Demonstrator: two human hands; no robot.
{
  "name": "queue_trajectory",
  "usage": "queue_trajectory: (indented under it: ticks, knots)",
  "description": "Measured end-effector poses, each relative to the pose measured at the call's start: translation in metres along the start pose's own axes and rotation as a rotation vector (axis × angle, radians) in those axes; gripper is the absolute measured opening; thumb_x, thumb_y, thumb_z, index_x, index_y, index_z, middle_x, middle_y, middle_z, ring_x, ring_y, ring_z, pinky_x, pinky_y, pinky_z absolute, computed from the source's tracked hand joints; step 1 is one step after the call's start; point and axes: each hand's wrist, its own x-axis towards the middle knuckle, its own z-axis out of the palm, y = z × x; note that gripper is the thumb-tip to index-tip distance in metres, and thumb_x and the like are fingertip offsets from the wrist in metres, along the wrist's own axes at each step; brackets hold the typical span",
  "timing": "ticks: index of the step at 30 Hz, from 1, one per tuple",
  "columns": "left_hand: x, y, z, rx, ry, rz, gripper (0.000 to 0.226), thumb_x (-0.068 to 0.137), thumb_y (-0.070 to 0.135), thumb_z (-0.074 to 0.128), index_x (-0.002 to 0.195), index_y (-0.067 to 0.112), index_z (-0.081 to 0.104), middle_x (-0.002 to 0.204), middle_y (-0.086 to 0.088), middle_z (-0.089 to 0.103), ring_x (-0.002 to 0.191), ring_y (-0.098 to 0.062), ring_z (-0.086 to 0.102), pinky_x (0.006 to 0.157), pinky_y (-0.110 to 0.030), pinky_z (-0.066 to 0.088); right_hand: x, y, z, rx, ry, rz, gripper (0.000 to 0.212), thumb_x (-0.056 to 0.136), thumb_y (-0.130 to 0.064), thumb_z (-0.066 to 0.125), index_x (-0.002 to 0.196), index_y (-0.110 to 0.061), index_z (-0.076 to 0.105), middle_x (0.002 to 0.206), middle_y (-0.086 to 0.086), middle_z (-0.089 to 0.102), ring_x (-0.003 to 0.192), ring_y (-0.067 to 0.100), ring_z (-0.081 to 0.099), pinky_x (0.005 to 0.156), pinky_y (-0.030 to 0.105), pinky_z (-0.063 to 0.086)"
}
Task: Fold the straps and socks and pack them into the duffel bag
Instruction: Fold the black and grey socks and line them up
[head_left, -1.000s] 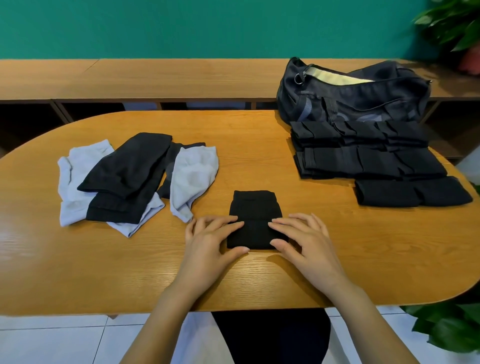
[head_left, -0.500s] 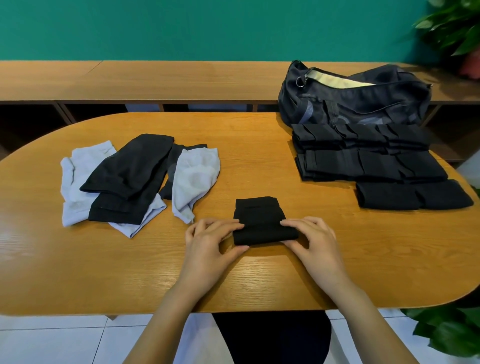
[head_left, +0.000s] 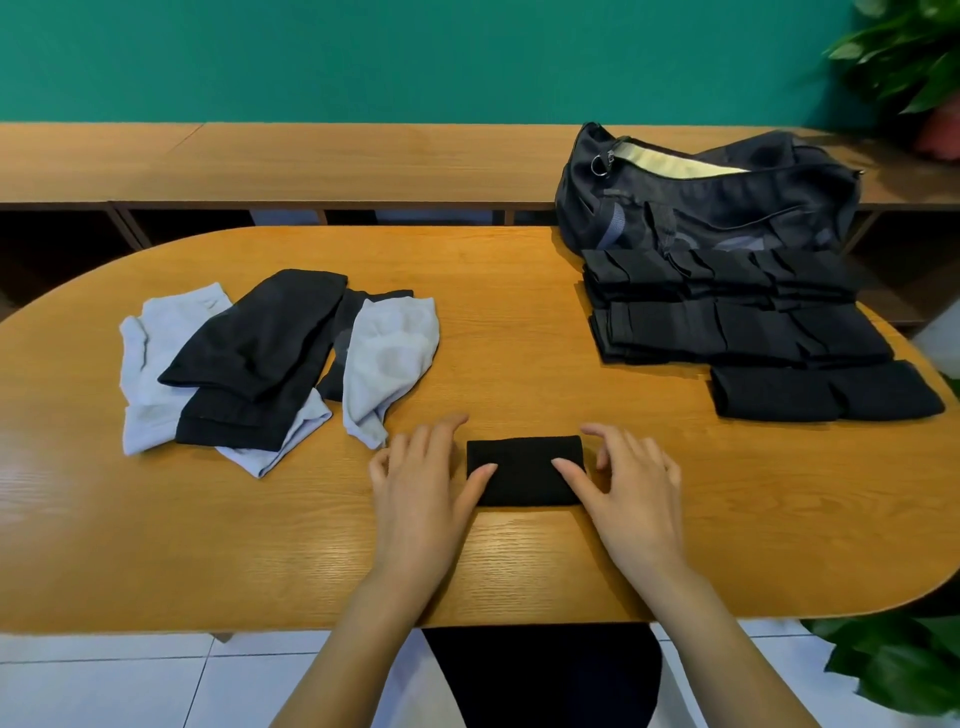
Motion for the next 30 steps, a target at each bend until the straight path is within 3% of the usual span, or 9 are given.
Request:
queue_trajectory:
  ticks: [2, 4, 7, 10, 12, 14, 17, 22, 30]
  knots:
    - [0.000, 0.001, 0.002, -0.005, 0.010, 0.131, 0.034, 0.094, 0.044, 0.053, 0.125, 0.031, 0.053, 0.113, 0.014, 0.056, 0.107, -0.011, 0.048, 0.094, -0.031, 0.029, -0.002, -0.001, -0.001, -0.067, 0.054, -0.072, 0.063, 0.091, -0.067, 0.031, 0.133, -0.026, 0.052, 0.111, -0.011, 0.055, 0.112, 0.014, 0.048, 0.108, 0.041, 0.032]
    - [-0.001, 0.001, 0.001, 0.013, -0.004, 0.219, 0.031, 0.097, 0.042, 0.045, 0.121, 0.030, 0.061, 0.121, 0.015, 0.059, 0.114, -0.010, 0.048, 0.100, -0.031, 0.024, -0.006, -0.005, -0.003, -0.097, 0.088, -0.226, 0.062, 0.098, -0.062, 0.024, 0.141, -0.024, 0.047, 0.138, -0.005, 0.051, 0.133, 0.016, 0.040, 0.117, 0.047, 0.020]
    - [-0.002, -0.003, 0.003, 0.064, -0.101, 0.201, 0.041, 0.099, 0.045, 0.033, 0.123, 0.033, 0.065, 0.128, 0.017, 0.059, 0.123, -0.013, 0.047, 0.110, -0.043, 0.021, -0.014, -0.007, 0.001, -0.220, -0.127, -0.423, 0.061, 0.101, -0.059, 0.014, 0.151, -0.027, 0.029, 0.158, -0.008, 0.025, 0.149, 0.013, 0.013, 0.120, 0.046, -0.003]
    - [-0.003, -0.007, 0.005, 0.109, -0.208, 0.159, 0.050, 0.098, 0.051, 0.022, 0.134, 0.037, 0.055, 0.139, 0.018, 0.052, 0.133, -0.016, 0.040, 0.115, -0.054, 0.015, -0.018, 0.001, 0.011, -0.322, -0.257, -0.421, 0.064, 0.100, -0.062, 0.008, 0.153, -0.027, 0.020, 0.161, -0.008, 0.018, 0.150, 0.012, 0.001, 0.118, 0.045, -0.009]
    - [-0.001, -0.004, 0.004, 0.158, -0.254, 0.159, 0.056, 0.098, 0.054, 0.015, 0.140, 0.038, 0.049, 0.145, 0.018, 0.046, 0.138, -0.017, 0.034, 0.116, -0.054, 0.009, -0.018, -0.003, 0.009, -0.330, -0.218, -0.388, 0.066, 0.101, -0.060, 0.007, 0.149, -0.023, 0.033, 0.157, -0.004, 0.027, 0.149, 0.017, 0.014, 0.117, 0.047, -0.001]
    - [0.002, 0.002, 0.003, 0.195, -0.304, 0.153, 0.065, 0.095, 0.059, 0.002, 0.144, 0.040, 0.040, 0.150, 0.020, 0.037, 0.142, -0.015, 0.025, 0.118, -0.052, 0.003, -0.018, -0.012, 0.002, -0.273, -0.158, -0.355, 0.067, 0.102, -0.058, 0.007, 0.144, -0.021, 0.044, 0.153, -0.004, 0.037, 0.145, 0.017, 0.028, 0.119, 0.038, 0.010]
    - [0.012, 0.009, 0.003, 0.114, -0.378, 0.113, 0.077, 0.088, 0.064, -0.011, 0.147, 0.042, 0.032, 0.154, 0.021, 0.029, 0.145, -0.011, 0.014, 0.118, -0.050, -0.003, -0.018, -0.016, -0.002, -0.210, -0.164, -0.370, 0.074, 0.098, -0.062, -0.001, 0.146, -0.027, 0.043, 0.151, -0.009, 0.041, 0.140, 0.010, 0.034, 0.113, 0.024, 0.018]
    - [0.022, 0.015, 0.005, 0.086, -0.419, 0.082, 0.079, 0.081, 0.071, -0.015, 0.152, 0.044, 0.010, 0.161, 0.016, 0.010, 0.148, -0.011, -0.001, 0.118, -0.050, -0.011, 0.005, 0.007, -0.010, -0.314, -0.216, -0.214, 0.085, 0.084, -0.070, -0.011, 0.154, -0.031, 0.019, 0.161, -0.011, 0.015, 0.149, 0.010, 0.010, 0.121, 0.030, 0.005]
    - [0.014, 0.022, 0.008, 0.032, -0.379, 0.061, 0.082, 0.081, 0.072, -0.012, 0.153, 0.041, 0.012, 0.160, 0.014, 0.015, 0.148, -0.011, 0.000, 0.117, -0.047, -0.016, 0.042, 0.056, -0.030, -0.370, -0.158, -0.003, 0.080, 0.088, -0.065, 0.004, 0.154, -0.024, 0.024, 0.161, -0.004, 0.019, 0.149, 0.014, 0.010, 0.122, 0.040, 0.005]
